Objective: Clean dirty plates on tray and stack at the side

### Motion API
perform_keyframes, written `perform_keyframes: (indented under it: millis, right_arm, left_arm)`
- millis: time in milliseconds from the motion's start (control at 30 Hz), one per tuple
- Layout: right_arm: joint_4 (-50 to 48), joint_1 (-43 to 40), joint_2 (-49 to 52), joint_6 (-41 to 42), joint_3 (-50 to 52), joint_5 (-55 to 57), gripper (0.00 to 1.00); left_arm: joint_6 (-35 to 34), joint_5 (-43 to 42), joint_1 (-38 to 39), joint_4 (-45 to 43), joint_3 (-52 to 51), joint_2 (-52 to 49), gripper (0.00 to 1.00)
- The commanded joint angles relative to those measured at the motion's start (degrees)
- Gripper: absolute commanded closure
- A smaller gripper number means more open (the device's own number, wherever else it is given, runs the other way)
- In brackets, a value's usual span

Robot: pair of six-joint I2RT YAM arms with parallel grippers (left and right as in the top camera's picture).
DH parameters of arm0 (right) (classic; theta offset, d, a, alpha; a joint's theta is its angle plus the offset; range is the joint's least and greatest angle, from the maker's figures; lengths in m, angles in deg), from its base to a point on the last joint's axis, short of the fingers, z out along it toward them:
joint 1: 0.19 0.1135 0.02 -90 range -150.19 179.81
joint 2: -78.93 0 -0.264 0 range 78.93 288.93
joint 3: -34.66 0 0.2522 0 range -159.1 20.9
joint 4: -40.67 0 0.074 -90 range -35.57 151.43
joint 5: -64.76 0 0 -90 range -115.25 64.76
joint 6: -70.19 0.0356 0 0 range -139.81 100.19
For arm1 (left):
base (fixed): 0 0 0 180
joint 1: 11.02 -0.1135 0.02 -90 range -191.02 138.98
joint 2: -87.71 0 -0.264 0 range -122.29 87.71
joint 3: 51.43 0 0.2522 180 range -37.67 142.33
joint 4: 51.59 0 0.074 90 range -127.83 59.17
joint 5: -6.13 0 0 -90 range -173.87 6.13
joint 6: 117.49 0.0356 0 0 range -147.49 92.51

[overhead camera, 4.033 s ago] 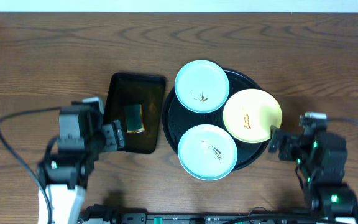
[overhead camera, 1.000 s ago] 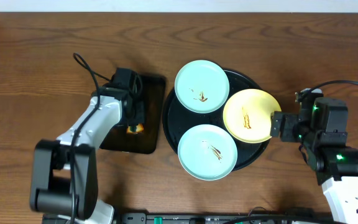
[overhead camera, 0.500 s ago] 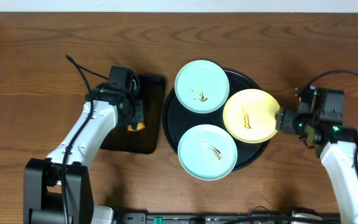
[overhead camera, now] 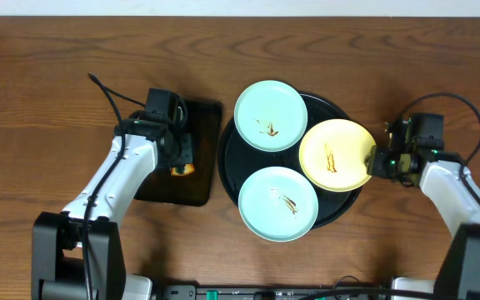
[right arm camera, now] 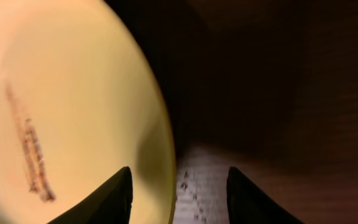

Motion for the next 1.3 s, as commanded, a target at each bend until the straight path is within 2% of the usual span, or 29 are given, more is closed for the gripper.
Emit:
perform_keyframes:
  millis: [0, 267, 600, 1200, 1267]
  right_arm:
    - [-0.9, -0.4, 1.6, 0.8, -1.1, -0.8, 0.58]
    - [-1.2, -0.4, 1.9, 0.8, -1.1, -0.8, 0.80]
    - [-0.5, -0.4, 1.9, 0.8, -1.1, -0.6, 0.98]
    - [-0.3, -0.4, 1.9, 0.8, -1.1, -0.6, 0.99]
    - [-0.3, -0.4, 1.9, 0.8, -1.1, -0.6, 0.99]
  left_arm:
    - [-0.5, -0.2, 0.1, 0.2, 1.3, 0.3, 0.93]
    - [-0.5, -0.2, 0.1, 0.2, 1.3, 0.3, 0.92]
    - [-0.7, -1.4, 0.2, 0.2, 1.3, 0.3, 0.93]
    - [-0.7, -1.5, 0.2, -0.4, 1.3, 0.3, 0.92]
    - [0.3, -3.4, 0.2, -1.2, 1.4, 0.3, 0.93]
